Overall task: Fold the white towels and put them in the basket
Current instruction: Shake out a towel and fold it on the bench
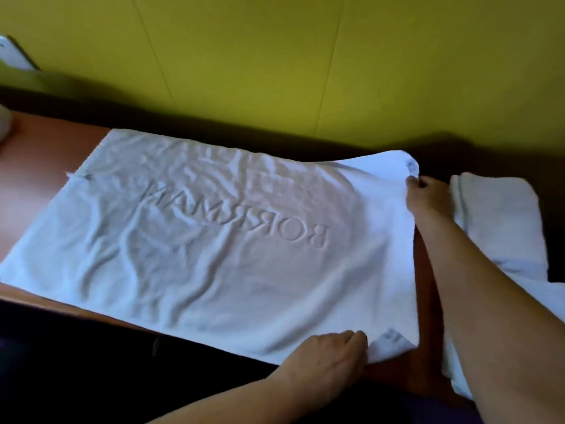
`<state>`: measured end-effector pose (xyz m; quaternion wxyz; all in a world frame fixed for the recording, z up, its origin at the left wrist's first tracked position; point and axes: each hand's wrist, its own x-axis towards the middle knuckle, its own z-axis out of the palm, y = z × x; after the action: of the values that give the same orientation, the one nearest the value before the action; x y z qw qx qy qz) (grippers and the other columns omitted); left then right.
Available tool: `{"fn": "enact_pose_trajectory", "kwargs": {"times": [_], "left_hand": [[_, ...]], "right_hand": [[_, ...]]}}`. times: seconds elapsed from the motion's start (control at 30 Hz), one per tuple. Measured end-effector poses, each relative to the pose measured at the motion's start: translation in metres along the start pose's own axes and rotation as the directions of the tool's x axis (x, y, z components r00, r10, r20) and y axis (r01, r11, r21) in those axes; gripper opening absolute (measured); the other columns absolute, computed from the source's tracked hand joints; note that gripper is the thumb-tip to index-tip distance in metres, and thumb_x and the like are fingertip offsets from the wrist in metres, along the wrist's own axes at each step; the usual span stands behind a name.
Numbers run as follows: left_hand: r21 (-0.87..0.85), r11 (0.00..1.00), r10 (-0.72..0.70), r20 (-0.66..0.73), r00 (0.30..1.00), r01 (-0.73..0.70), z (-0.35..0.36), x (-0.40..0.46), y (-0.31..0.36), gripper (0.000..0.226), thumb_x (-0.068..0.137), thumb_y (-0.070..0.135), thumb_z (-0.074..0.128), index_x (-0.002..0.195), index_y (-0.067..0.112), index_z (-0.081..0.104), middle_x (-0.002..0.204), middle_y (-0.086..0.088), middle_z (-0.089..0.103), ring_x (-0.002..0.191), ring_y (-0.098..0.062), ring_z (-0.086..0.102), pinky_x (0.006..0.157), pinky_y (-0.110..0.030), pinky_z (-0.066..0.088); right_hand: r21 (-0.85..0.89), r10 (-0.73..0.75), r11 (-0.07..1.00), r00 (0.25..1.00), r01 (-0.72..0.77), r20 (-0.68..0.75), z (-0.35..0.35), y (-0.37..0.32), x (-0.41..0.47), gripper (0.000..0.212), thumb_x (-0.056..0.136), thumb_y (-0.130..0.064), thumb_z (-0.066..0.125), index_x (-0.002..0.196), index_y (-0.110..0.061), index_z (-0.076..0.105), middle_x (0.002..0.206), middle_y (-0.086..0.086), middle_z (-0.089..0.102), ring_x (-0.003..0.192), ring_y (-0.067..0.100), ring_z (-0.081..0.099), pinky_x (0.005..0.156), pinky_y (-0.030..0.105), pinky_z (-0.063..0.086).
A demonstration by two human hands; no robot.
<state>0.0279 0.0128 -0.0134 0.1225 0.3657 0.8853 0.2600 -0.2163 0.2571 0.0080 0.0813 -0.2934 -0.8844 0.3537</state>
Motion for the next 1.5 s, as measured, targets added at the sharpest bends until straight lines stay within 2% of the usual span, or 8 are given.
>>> {"fn": "enact_pose_trajectory", "kwargs": {"times": [0.17, 0.37, 0.5, 0.77, 0.93, 1.03, 1.2, 1.5], "left_hand": [[-0.332, 0.907, -0.237, 0.105, 0.966, 0.259, -0.044, -0.020, 0.040, 0.019, 0.104, 0.032, 0.041, 0.108, 0.015, 0.049, 0.111, -0.013, 0.062, 0.104, -0.035, 0.056, 0.085, -0.038, 0.041], [-0.583, 0.774, -0.339, -0.049, 0.940, 0.249, -0.092, -0.061, 0.088, 0.012, 0.085, 0.034, 0.059, 0.092, 0.023, 0.058, 0.084, 0.000, 0.070, 0.081, -0.008, 0.068, 0.081, -0.026, 0.056], [-0.722, 0.671, -0.396, -0.154, 0.905, 0.171, -0.118, -0.084, 0.102, 0.011, 0.089, 0.037, 0.063, 0.093, 0.028, 0.063, 0.071, 0.004, 0.057, 0.061, 0.002, 0.051, 0.063, -0.006, 0.039], [-0.904, 0.420, -0.452, -0.132, 0.882, 0.080, -0.143, -0.118, 0.046, 0.035, 0.072, 0.013, 0.058, 0.104, 0.016, 0.071, 0.070, 0.007, 0.060, 0.068, -0.006, 0.054, 0.062, -0.028, 0.041], [-0.944, 0.330, -0.535, -0.209, 0.819, -0.025, -0.167, -0.143, -0.006, 0.029, 0.067, 0.008, 0.052, 0.090, -0.001, 0.068, 0.073, -0.004, 0.067, 0.072, -0.016, 0.063, 0.066, -0.036, 0.051], [-0.951, 0.298, -0.663, -0.268, 0.699, -0.082, -0.184, -0.165, -0.035, 0.023, 0.068, 0.001, 0.051, 0.083, -0.003, 0.068, 0.069, -0.014, 0.068, 0.064, -0.023, 0.066, 0.061, -0.033, 0.052], [-0.955, 0.285, -0.874, -0.296, 0.386, -0.088, -0.212, -0.211, -0.093, 0.019, 0.065, 0.004, 0.053, 0.076, -0.003, 0.066, 0.066, -0.016, 0.071, 0.057, -0.029, 0.070, 0.053, -0.031, 0.053], [-0.968, 0.195, -0.981, -0.192, 0.036, 0.160, -0.195, -0.268, -0.236, 0.017, 0.085, 0.009, 0.054, 0.083, 0.009, 0.071, 0.071, -0.009, 0.075, 0.062, -0.030, 0.072, 0.058, -0.034, 0.059]], "right_hand": [[0.140, 0.130, 0.982, 0.991, -0.124, -0.033, -0.036, 0.000, 0.006, 0.025, 0.087, -0.024, 0.056, 0.073, -0.006, 0.064, 0.079, 0.019, 0.062, 0.089, 0.038, 0.067, 0.070, 0.036, 0.044], [0.267, 0.325, 0.911, 0.946, -0.315, 0.009, -0.097, -0.010, -0.009, 0.027, 0.087, -0.034, 0.068, 0.092, -0.008, 0.068, 0.086, 0.005, 0.062, 0.080, 0.021, 0.060, 0.076, 0.031, 0.045], [0.224, 0.279, 0.930, 0.956, -0.291, 0.087, -0.109, -0.045, -0.026, 0.047, 0.088, -0.050, 0.062, 0.104, -0.006, 0.067, 0.116, 0.017, 0.068, 0.103, 0.028, 0.066, 0.091, 0.038, 0.050], [0.413, 0.075, 0.905, 0.993, -0.105, 0.090, -0.037, -0.153, -0.070, 0.028, 0.090, -0.033, 0.062, 0.108, -0.012, 0.069, 0.111, 0.013, 0.070, 0.074, 0.019, 0.062, 0.069, 0.027, 0.048], [0.462, -0.038, 0.887, 0.998, 0.006, 0.059, 0.030, -0.226, -0.095, 0.021, 0.086, -0.025, 0.067, 0.070, -0.011, 0.065, 0.070, 0.004, 0.062, 0.070, 0.018, 0.059, 0.065, 0.028, 0.046], [0.490, -0.096, 0.870, 0.994, 0.055, 0.060, 0.072, -0.273, -0.111, 0.009, 0.089, -0.015, 0.065, 0.082, -0.011, 0.067, 0.066, -0.001, 0.056, 0.049, 0.002, 0.053, 0.045, 0.015, 0.042], [0.523, -0.156, 0.846, 0.986, 0.105, 0.053, 0.146, -0.338, -0.127, 0.024, 0.084, -0.024, 0.067, 0.096, -0.006, 0.077, 0.084, 0.007, 0.069, 0.073, 0.019, 0.064, 0.068, 0.033, 0.053], [0.447, -0.196, 0.892, 0.948, 0.066, 0.250, 0.278, -0.390, -0.173, 0.022, 0.090, -0.027, 0.065, 0.095, -0.007, 0.075, 0.096, 0.013, 0.075, 0.084, 0.028, 0.072, 0.074, 0.040, 0.059]]}}
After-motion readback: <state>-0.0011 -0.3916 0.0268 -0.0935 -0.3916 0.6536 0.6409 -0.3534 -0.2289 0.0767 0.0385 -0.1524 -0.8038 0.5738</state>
